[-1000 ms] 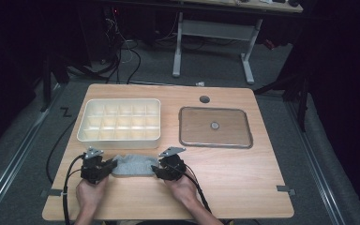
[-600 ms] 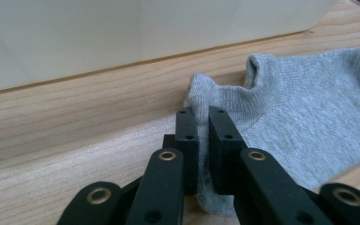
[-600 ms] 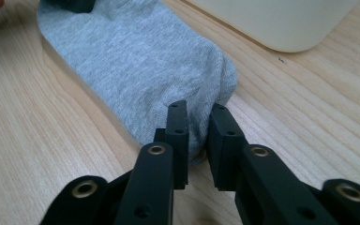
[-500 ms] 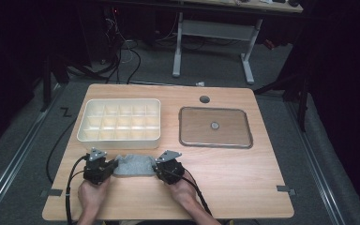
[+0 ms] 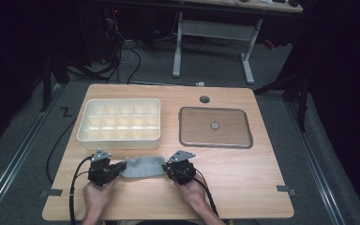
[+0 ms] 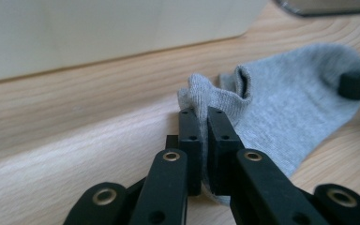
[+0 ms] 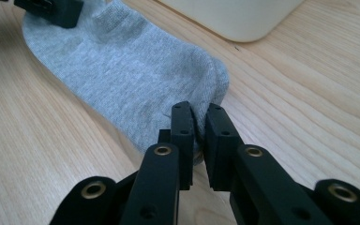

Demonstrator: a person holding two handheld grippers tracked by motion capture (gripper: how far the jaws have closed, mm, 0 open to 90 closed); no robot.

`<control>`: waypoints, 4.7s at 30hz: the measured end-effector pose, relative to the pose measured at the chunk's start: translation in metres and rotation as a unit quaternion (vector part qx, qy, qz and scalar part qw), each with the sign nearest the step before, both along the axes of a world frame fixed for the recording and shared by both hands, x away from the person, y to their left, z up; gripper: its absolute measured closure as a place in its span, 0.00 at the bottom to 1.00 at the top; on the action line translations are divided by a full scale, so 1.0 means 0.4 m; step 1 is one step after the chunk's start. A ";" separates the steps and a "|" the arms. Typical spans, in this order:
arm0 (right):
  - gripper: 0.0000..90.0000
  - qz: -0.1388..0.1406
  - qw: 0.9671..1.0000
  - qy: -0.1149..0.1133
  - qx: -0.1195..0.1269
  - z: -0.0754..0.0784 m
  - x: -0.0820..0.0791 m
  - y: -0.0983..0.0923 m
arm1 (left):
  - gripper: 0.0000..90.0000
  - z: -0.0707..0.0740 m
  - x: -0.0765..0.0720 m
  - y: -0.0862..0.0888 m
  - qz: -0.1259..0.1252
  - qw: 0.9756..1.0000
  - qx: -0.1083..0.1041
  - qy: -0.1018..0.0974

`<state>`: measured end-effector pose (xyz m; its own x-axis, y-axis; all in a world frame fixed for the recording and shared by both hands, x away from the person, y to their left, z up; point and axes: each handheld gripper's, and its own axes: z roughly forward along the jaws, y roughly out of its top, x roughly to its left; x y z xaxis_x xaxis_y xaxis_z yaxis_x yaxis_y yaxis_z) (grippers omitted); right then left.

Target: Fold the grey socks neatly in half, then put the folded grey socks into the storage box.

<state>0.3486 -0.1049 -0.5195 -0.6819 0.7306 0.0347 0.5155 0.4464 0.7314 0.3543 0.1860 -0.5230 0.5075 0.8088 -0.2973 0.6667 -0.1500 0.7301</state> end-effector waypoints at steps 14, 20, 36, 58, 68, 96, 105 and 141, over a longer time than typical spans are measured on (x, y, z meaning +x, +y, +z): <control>0.93 -0.010 1.000 0.003 0.000 0.023 -0.003 -0.054 | 0.96 0.018 0.007 -0.057 -0.019 1.000 0.001 -0.003; 0.93 -0.019 1.000 0.001 0.003 0.028 -0.004 -0.082 | 0.96 0.017 0.015 -0.081 -0.029 1.000 -0.003 0.001; 0.93 -0.041 0.999 0.002 0.005 0.039 -0.007 -0.134 | 0.96 0.036 0.027 -0.133 -0.054 0.998 0.010 -0.006; 0.93 -0.077 0.997 0.007 -0.008 0.015 -0.012 -0.225 | 0.95 0.011 0.046 -0.240 -0.079 0.997 0.023 -0.009; 0.92 -0.089 0.996 0.018 -0.018 -0.011 -0.003 -0.255 | 0.92 -0.012 0.046 -0.278 -0.080 0.994 0.070 -0.026; 0.78 -0.056 0.998 -0.031 0.027 0.071 -0.036 -0.199 | 0.63 -0.028 0.004 -0.248 -0.035 0.999 0.002 -0.008; 0.89 -0.027 1.000 0.004 0.010 0.023 -0.001 -0.109 | 0.64 -0.033 0.001 -0.257 -0.030 0.999 0.007 -0.016; 0.96 -0.022 0.999 0.006 -0.045 -0.009 -0.004 -0.083 | 0.95 0.003 0.013 -0.254 -0.075 0.997 -0.030 0.004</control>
<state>0.3470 -0.1380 -0.5231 -0.6491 0.7603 -0.0247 0.5450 0.4874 0.6822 0.3595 0.0843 -0.5218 0.6191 0.7044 -0.3472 0.6463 -0.2058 0.7348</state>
